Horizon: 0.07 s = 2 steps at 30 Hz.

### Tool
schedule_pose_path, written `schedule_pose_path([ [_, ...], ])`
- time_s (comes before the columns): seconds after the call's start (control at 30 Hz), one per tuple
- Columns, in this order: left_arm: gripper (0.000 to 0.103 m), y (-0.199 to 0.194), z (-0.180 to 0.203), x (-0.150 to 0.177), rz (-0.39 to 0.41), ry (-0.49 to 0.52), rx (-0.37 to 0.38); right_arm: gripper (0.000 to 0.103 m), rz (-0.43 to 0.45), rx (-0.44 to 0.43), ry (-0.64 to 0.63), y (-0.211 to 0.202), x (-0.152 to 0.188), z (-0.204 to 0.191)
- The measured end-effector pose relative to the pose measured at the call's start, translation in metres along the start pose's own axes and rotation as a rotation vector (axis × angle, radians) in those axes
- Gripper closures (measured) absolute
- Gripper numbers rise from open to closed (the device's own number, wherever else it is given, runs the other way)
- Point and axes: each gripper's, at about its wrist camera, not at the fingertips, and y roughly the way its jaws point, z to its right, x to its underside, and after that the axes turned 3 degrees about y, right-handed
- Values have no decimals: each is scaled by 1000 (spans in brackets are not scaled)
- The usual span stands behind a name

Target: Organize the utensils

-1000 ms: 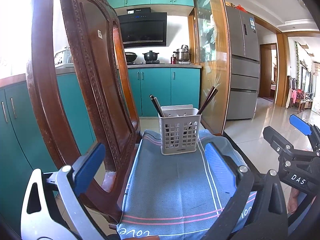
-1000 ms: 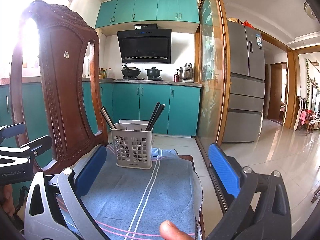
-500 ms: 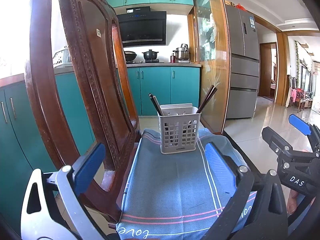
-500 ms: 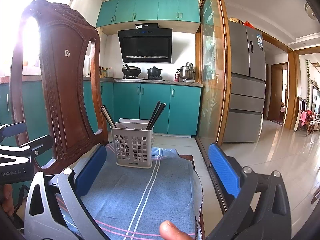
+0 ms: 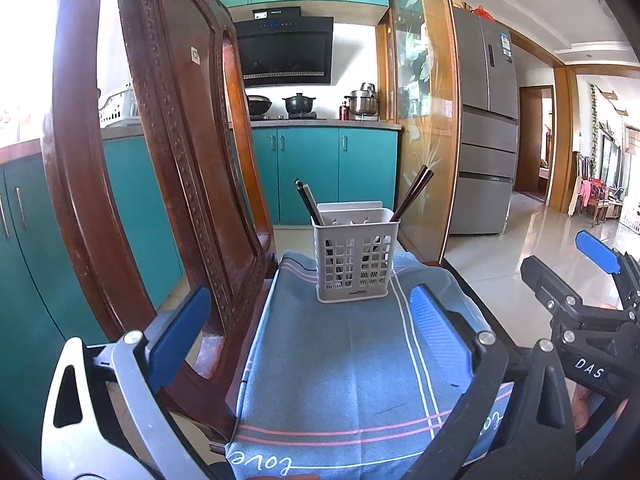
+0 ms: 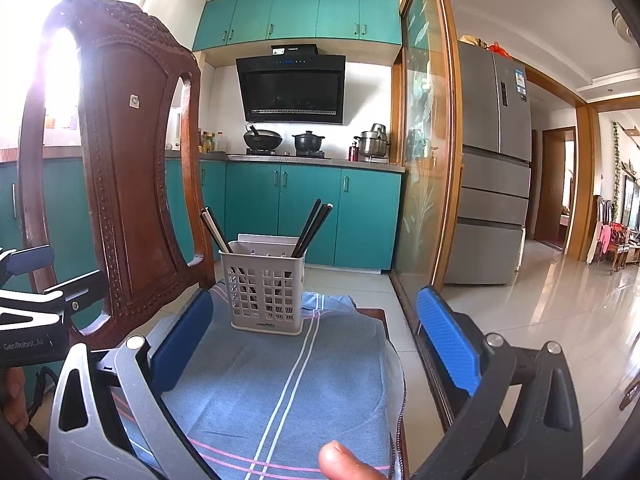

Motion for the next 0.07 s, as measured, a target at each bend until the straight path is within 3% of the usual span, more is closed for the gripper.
schedule_pose_path([
  [0.07,4,1,0,0,-5,0,0,3,-5,-2,3,2,1,0],
])
